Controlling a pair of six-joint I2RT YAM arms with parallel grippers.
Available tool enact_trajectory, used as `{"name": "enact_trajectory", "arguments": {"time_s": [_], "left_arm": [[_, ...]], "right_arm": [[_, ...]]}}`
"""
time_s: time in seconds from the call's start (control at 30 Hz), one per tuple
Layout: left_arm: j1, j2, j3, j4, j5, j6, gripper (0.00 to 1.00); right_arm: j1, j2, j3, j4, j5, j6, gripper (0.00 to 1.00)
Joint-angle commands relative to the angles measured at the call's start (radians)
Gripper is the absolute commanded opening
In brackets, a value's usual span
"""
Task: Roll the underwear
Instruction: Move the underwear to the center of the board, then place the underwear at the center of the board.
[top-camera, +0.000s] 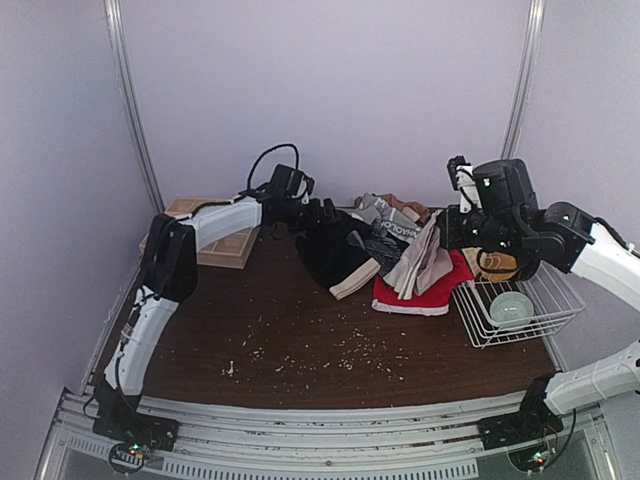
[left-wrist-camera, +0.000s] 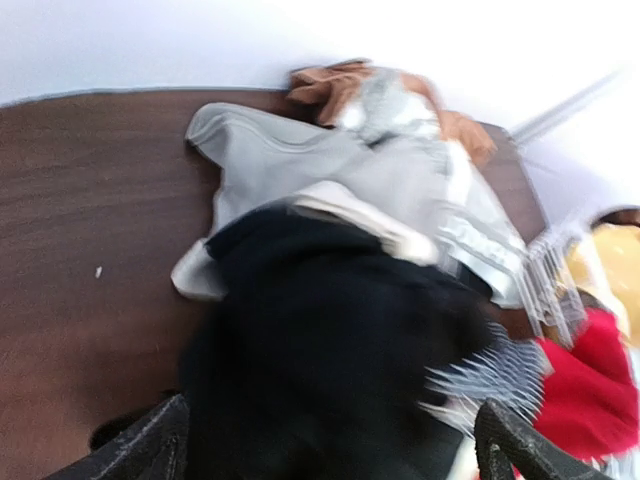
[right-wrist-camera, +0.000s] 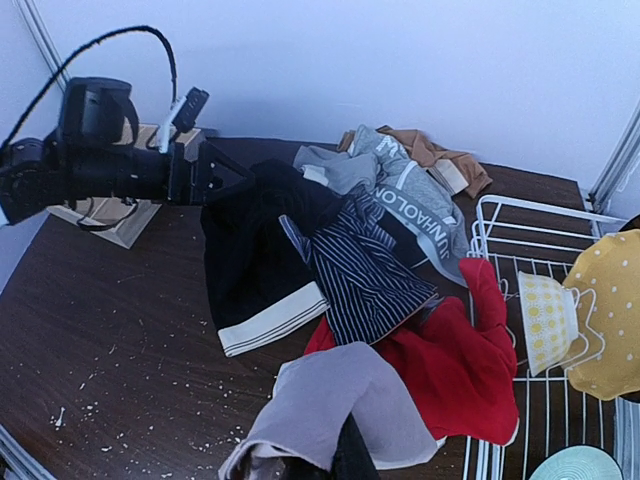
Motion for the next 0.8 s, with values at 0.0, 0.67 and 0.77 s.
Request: {"name": "enact_trajectory", "arguments": {"time_s": [0.0, 0.67, 0.77], "left_arm": [[-0.048, -0.341, -0.226, 0.066, -0.023, 0.072, 0.98], [-0.172, -1.53, -1.408, -0.141, -0.401, 0.049, 0.98], [-0.182, -1.537, -1.454, -0.166, -0.384, 0.035, 0.98]], "right_arm": [[0.024, 0.021, -0.011, 0.033, -0.077, 0.037, 0.0], [0.316, 0.552, 0.125, 0.116, -0.061, 0.26, 0.02], [0.258, 0.598, 0.115, 0.074, -0.033, 0.265, 0.13]]}}
